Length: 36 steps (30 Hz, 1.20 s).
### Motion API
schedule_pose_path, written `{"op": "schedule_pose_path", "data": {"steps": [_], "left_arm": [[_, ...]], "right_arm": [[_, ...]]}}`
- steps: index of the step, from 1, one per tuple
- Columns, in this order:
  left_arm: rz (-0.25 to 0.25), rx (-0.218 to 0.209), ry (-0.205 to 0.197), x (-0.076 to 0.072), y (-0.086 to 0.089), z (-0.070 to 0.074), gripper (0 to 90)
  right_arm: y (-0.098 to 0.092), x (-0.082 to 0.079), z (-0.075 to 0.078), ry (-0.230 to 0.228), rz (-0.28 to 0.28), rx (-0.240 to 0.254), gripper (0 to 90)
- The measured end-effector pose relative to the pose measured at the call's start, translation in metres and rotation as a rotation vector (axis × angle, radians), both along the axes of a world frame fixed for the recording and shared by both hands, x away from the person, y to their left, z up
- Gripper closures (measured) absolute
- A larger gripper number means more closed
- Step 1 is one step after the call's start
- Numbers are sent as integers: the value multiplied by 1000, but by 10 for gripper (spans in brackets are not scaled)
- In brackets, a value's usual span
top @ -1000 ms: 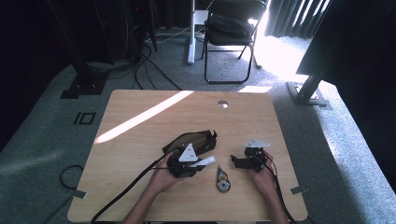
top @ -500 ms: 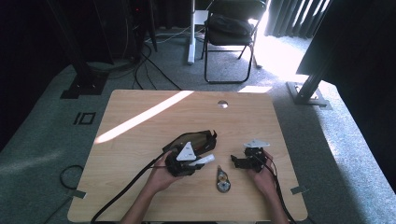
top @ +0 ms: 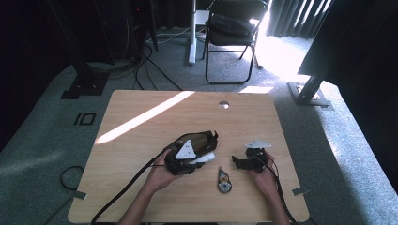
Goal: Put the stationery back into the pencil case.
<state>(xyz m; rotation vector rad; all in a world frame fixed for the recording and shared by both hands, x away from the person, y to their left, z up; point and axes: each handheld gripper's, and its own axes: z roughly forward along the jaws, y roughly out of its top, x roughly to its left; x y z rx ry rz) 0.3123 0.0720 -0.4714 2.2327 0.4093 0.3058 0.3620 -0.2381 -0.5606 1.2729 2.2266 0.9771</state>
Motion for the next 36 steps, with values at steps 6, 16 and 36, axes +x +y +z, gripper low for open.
{"op": "schedule_pose_path", "data": {"steps": [6, 16, 36], "left_arm": [[1, -4, -8, 0, 0, 3, 705], [3, -14, -14, 1, 3, 8, 705], [23, -18, -27, 12, 14, 19, 705]], "right_arm": [[0, 0, 0, 0, 0, 0, 137], [0, 0, 0, 0, 0, 0, 137], [0, 0, 0, 0, 0, 0, 137]]}}
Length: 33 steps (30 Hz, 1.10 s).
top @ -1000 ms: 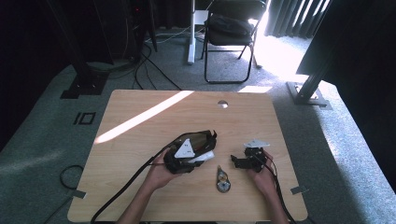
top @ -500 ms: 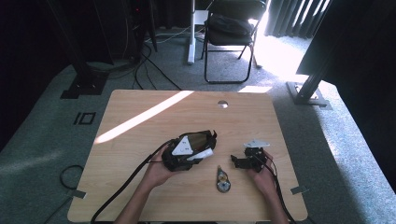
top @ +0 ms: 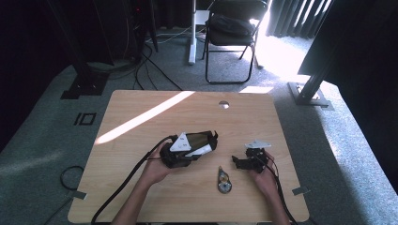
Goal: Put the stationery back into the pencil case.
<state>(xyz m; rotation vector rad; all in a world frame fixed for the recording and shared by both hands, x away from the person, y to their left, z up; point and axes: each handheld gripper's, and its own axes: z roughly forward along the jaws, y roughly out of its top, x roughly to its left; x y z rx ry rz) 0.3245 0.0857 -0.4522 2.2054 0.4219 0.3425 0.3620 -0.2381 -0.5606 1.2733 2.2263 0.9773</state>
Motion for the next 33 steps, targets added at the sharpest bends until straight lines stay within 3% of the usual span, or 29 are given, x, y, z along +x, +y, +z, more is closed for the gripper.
{"op": "schedule_pose_path", "data": {"steps": [33], "left_arm": [[45, -7, -13, 19, 7, 6, 705]], "right_arm": [[0, 0, 0, 0, 0, 0, 137]]}}
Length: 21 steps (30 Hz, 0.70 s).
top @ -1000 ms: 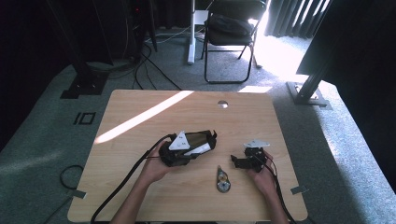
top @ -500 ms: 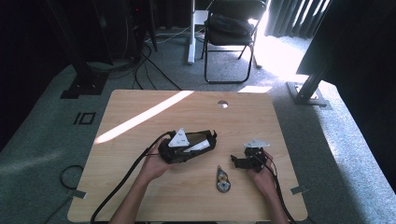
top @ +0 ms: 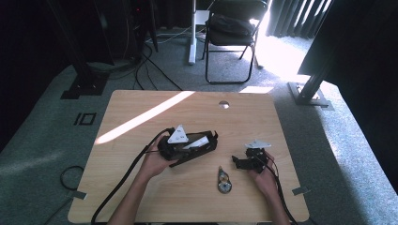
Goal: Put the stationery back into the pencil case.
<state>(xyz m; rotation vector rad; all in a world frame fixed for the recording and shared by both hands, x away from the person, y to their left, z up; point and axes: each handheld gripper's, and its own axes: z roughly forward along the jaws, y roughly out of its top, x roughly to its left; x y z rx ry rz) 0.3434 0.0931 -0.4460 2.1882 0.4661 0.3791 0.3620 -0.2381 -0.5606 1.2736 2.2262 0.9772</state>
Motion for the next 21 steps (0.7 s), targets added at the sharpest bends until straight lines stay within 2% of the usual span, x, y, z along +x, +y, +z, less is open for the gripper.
{"op": "schedule_pose_path", "data": {"steps": [21], "left_arm": [[3, 7, -1, 10, -2, -2, 705]], "right_arm": [[0, 0, 0, 0, -1, 1, 137]]}}
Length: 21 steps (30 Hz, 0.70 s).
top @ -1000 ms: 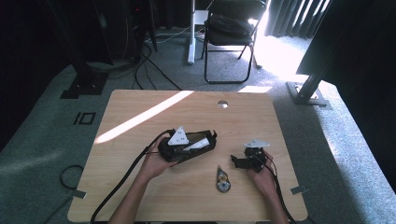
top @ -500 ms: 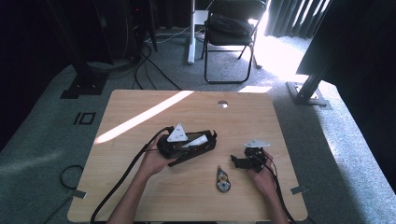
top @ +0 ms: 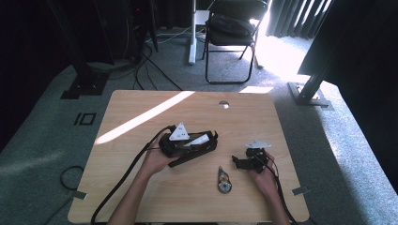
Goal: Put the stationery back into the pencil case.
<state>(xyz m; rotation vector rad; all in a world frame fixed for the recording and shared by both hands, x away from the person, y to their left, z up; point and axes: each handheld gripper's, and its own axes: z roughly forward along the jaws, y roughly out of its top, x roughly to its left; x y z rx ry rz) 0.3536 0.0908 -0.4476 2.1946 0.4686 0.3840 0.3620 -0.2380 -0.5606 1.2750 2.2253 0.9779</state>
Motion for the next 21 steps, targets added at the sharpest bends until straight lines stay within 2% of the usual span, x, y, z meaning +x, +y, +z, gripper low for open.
{"op": "schedule_pose_path", "data": {"steps": [21], "left_arm": [[25, 15, 16, 12, 1, -8, 705]], "right_arm": [[0, 0, 0, -1, 1, -1, 137]]}}
